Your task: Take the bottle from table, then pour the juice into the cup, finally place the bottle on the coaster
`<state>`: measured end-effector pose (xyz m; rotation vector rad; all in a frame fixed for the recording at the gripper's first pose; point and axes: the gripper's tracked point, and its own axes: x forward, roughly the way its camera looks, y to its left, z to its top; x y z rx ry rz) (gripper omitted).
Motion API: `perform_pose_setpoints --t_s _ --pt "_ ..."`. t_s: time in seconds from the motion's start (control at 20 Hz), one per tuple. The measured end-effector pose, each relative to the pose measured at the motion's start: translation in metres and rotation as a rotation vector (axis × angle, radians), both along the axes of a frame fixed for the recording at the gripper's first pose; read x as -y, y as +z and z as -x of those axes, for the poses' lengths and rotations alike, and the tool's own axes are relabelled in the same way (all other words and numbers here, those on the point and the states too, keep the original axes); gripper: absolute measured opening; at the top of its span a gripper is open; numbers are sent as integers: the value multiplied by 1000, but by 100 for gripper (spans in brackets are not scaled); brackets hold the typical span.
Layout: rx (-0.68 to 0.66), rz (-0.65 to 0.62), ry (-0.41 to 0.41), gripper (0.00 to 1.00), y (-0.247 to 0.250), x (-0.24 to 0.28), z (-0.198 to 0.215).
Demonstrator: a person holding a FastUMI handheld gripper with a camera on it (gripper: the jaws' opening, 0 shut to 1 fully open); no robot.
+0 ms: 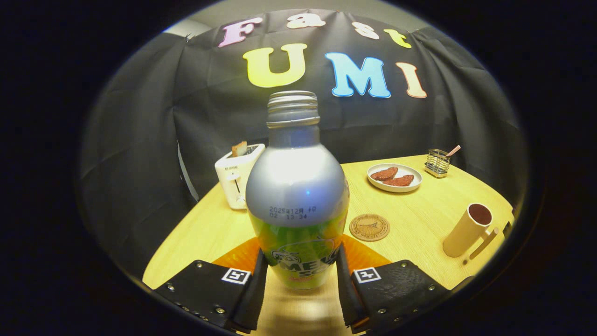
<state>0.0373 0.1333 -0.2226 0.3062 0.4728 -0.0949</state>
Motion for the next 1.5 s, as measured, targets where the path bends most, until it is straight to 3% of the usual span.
perform_pose_setpoints --t_s 0.5,1.5 --pt "36 -95 -93 66 25 73 -1" --pt "54 -559 -270 66 3 144 16"
